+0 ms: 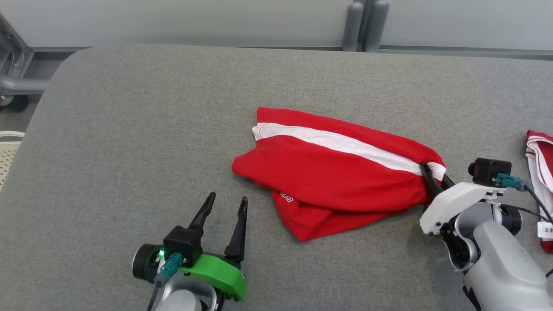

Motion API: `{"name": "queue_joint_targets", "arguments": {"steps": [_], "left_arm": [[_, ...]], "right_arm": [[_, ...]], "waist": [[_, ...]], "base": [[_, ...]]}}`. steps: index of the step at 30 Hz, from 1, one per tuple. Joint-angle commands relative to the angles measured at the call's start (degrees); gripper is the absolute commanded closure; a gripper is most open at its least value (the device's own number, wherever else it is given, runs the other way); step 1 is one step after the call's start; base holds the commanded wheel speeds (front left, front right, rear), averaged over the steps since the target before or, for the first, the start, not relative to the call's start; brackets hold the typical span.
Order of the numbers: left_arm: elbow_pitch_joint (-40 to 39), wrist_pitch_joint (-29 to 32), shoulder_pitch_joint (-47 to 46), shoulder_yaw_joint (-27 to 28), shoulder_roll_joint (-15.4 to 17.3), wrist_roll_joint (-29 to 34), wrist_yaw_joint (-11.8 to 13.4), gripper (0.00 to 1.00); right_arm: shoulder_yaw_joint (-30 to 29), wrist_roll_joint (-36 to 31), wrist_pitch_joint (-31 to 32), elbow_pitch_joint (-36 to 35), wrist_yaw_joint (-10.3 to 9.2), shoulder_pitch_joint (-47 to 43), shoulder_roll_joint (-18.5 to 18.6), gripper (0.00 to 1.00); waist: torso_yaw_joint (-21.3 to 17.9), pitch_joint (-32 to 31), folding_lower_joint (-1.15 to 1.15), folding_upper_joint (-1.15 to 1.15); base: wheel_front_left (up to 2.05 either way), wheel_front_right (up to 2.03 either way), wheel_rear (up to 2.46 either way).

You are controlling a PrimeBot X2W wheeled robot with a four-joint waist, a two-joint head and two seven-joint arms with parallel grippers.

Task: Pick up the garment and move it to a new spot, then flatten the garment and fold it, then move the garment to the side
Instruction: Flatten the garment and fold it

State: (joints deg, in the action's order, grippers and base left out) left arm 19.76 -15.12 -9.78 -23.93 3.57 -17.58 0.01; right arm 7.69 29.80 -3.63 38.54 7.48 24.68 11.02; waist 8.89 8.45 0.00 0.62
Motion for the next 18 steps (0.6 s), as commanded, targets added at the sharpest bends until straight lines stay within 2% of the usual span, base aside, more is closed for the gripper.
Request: {"name": "queue_joint_targets", "arguments": {"steps": [1,2,10,18], "left_arm": [[0.1,0.0,-0.9,0.1,0.2,0.3,-0.2,0.00],[0.2,0.0,-0.9,0.0,0.2,0.3,-0.2,0.00],[0.2,0.0,-0.2,0.3,0.5,0.1,0.1,0.00],[-0.4,0.0,0.7,1.1,1.5,-0.5,0.5,0.00]], "right_arm": [[1.1,0.8,-0.9,0.6,0.02,0.4,0.3,0.16],[1.8,1.5,-1.3,1.0,0.02,0.4,0.3,0.00],[5.7,4.3,-5.3,3.7,0.02,-0.9,2.2,0.00],[7.8,4.6,-8.7,1.9,0.02,-2.9,4.3,0.00]], "waist": [[-0.2,0.1,0.00,-0.62],[-0.4,0.1,0.00,-0.62],[-2.1,-0.9,0.00,-0.62],[-5.3,-2.9,0.00,-0.62]], "base": [[0.00,0.00,0.00],[0.00,0.00,0.00],[0.00,0.00,0.00],[0.00,0.00,0.00]]}}
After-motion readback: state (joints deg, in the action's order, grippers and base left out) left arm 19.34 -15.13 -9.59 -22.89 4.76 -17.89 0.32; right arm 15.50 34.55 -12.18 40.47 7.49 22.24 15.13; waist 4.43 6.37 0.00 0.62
